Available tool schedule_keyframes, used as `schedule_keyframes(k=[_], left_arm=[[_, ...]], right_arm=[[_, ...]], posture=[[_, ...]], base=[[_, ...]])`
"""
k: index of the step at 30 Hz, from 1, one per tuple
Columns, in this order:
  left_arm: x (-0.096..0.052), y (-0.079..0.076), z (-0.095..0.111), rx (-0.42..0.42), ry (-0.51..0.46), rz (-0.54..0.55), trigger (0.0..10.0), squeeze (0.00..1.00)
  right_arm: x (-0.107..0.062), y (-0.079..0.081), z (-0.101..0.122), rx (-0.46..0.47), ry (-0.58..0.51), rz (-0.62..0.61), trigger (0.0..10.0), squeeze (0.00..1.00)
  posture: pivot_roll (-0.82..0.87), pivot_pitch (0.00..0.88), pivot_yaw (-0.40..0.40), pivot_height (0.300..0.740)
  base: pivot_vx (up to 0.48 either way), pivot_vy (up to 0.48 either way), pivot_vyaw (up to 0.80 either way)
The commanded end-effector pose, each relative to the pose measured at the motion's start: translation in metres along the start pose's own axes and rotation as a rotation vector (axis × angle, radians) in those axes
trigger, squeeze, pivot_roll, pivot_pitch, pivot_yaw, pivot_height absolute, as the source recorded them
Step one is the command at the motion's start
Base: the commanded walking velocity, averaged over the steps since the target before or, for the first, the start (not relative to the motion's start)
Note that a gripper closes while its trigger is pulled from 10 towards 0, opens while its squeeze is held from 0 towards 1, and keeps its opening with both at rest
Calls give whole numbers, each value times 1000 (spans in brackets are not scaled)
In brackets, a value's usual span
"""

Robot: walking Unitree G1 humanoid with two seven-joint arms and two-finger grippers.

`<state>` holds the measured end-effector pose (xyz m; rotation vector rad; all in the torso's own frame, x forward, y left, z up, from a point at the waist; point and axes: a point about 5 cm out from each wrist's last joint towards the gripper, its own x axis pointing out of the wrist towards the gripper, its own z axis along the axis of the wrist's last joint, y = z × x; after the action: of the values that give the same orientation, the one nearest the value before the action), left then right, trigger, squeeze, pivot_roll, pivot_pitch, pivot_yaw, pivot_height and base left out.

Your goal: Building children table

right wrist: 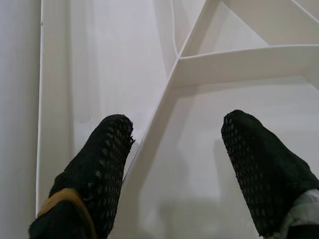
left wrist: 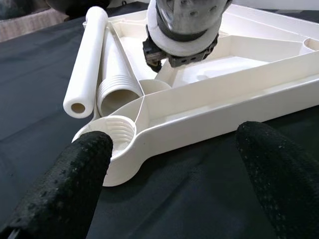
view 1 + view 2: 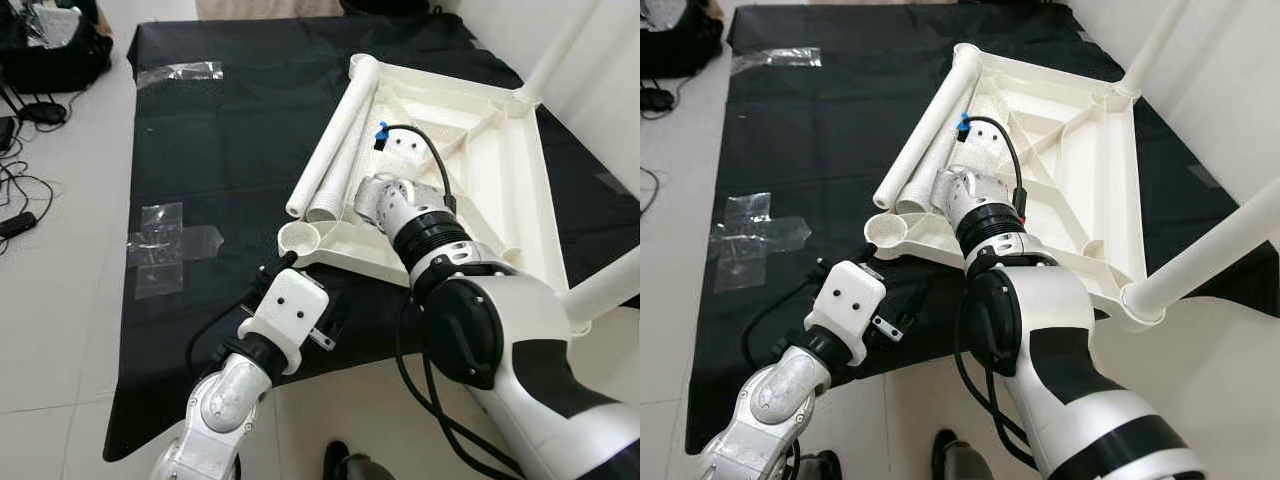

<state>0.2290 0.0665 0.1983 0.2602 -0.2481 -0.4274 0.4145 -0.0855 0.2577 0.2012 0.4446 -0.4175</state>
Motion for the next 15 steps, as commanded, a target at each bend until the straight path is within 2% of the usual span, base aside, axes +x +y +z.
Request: schedule_keyframes(k=[1, 3, 11, 12, 15], left_arm=[[-3, -3, 0, -4, 13, -1, 10000, 0], [-4, -3, 0, -5, 17, 4, 10000, 0], [-5, -2, 0, -3, 25, 13, 10000, 0], [-5, -3, 0, -3, 27, 14, 10000, 0], [-5, -2, 0, -5, 29, 17, 10000, 0]], right_arm=[[0, 2, -9, 7, 68, -1, 10000, 0], [-2, 7, -13, 52, 110, 35, 10000, 0], [-9, 18, -19, 95, 182, 90, 10000, 0], [-9, 19, -21, 84, 187, 102, 0, 0], [-8, 19, -22, 73, 180, 96, 0, 0]], posture=[[-9, 295, -150, 740], [-7, 301, -152, 740], [-7, 306, -144, 740], [-7, 307, -143, 740], [-4, 310, -146, 740]], base=[[0, 0, 0], [0, 0, 0], [0, 0, 0], [0, 0, 0], [0, 0, 0]])
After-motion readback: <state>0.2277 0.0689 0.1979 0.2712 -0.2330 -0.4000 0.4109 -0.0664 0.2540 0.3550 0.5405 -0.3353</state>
